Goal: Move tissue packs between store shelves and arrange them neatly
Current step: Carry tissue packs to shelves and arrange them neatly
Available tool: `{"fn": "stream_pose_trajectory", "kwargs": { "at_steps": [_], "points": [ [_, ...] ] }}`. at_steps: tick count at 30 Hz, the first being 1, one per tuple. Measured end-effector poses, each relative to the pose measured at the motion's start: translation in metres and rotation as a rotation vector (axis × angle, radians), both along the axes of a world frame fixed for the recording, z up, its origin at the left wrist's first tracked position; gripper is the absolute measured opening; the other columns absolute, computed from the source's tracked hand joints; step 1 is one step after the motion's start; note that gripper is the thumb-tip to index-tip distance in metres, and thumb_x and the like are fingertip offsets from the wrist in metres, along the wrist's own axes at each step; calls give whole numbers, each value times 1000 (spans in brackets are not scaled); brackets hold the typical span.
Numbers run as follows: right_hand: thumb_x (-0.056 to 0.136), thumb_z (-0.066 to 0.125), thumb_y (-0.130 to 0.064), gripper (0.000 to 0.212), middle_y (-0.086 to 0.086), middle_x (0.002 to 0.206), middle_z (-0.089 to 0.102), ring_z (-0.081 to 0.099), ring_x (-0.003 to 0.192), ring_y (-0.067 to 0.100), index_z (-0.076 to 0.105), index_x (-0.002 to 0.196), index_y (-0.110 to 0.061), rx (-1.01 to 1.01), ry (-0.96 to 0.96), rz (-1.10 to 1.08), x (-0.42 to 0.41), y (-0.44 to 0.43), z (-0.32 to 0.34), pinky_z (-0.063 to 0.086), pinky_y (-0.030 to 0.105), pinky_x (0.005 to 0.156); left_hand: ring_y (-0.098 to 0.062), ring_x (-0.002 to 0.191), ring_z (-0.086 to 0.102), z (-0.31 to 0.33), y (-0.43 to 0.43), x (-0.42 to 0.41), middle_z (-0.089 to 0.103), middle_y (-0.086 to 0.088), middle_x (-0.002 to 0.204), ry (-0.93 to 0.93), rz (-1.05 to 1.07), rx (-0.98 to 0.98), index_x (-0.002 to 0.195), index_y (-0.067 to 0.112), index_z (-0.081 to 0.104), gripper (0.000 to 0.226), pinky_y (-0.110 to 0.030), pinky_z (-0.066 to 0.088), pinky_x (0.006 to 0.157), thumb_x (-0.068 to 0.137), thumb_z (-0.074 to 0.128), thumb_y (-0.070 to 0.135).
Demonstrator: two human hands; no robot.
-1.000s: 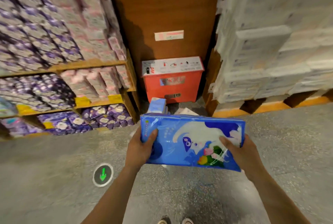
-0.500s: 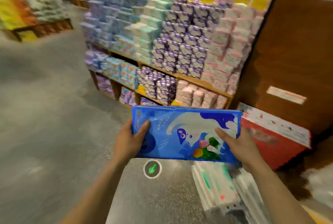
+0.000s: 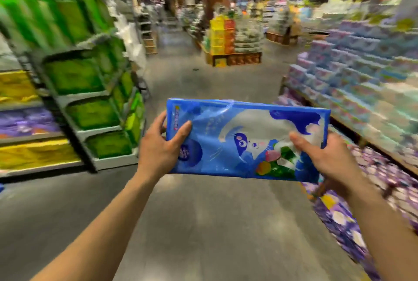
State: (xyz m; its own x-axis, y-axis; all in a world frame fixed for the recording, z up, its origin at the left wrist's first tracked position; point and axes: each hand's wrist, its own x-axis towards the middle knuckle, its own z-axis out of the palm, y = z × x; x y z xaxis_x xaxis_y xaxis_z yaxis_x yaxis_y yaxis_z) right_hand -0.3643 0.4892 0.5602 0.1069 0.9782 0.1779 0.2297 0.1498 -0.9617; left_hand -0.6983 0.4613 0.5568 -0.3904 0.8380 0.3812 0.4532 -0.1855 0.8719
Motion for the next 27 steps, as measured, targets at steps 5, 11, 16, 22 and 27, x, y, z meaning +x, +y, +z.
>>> {"fn": "stream_pose_trajectory", "kwargs": {
  "at_steps": [5, 11, 16, 22, 27],
  "points": [
    [58, 82, -72, 74, 0, 89, 77, 72, 75, 16, 70, 102, -14, 50, -48, 204, -122, 122, 11, 57, 34, 63, -10, 75, 71, 11, 40, -110, 75, 9, 84, 27, 223, 15, 90, 32, 69, 41, -40, 59, 70, 79, 65, 71],
    [60, 80, -60, 77, -2, 104, 76, 75, 91, 19, 60, 120, -16, 102, 9, 498, -280, 265, 37, 60, 37, 70, -12, 77, 69, 33, 105, -223, 71, 2, 89, 75, 489, 83, 84, 33, 62, 33, -32, 54, 63, 81, 57, 66],
    [72, 77, -45, 51, -4, 101, 76, 76, 84, 12, 59, 114, -22, 163, 10, 760, -425, 357, 83, 58, 29, 65, -19, 87, 64, 62, 143, -318, 65, -2, 95, 86, 757, 150, 84, 35, 60, 48, -36, 49, 72, 79, 52, 82],
    [74, 78, -40, 42, -8, 92, 78, 76, 79, 11, 64, 109, -23, 181, 54, 1006, -608, 422, 110, 59, 25, 58, 7, 76, 65, 78, 165, -429, 71, 13, 90, -38, 937, 190, 96, 29, 64, 40, -26, 48, 71, 81, 58, 66],
    [79, 80, -39, 39, -9, 94, 78, 74, 76, 3, 66, 112, -25, 206, 111, 1088, -770, 449, 103, 54, 17, 58, -10, 85, 69, 76, 172, -556, 72, 8, 93, -24, 1070, 203, 95, 24, 65, 30, -35, 53, 76, 91, 62, 54]
  ]
}}
